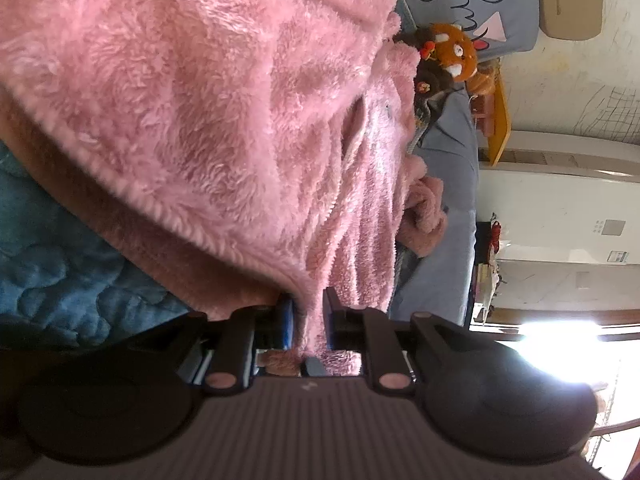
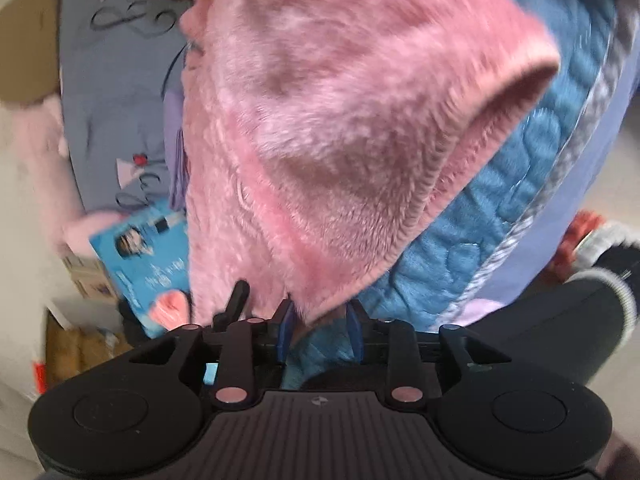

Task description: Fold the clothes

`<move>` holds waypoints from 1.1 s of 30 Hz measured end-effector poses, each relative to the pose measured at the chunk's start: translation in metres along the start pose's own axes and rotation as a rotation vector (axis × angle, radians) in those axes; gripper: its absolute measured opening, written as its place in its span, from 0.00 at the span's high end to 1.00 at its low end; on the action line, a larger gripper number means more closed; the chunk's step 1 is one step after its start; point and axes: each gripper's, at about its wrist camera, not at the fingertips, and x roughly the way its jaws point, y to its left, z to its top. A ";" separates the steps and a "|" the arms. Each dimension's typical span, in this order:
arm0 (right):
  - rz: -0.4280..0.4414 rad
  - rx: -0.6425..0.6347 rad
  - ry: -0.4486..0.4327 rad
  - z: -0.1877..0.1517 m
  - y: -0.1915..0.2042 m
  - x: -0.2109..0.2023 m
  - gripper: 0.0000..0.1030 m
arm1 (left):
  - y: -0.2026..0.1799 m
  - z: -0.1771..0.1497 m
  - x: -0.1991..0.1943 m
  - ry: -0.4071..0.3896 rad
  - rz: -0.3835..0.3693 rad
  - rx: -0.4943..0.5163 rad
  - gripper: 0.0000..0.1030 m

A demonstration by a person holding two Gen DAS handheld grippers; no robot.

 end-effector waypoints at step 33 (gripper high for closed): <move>-0.491 -1.218 0.078 -0.053 0.090 0.073 1.00 | 0.001 -0.001 -0.023 -0.080 0.027 0.017 0.80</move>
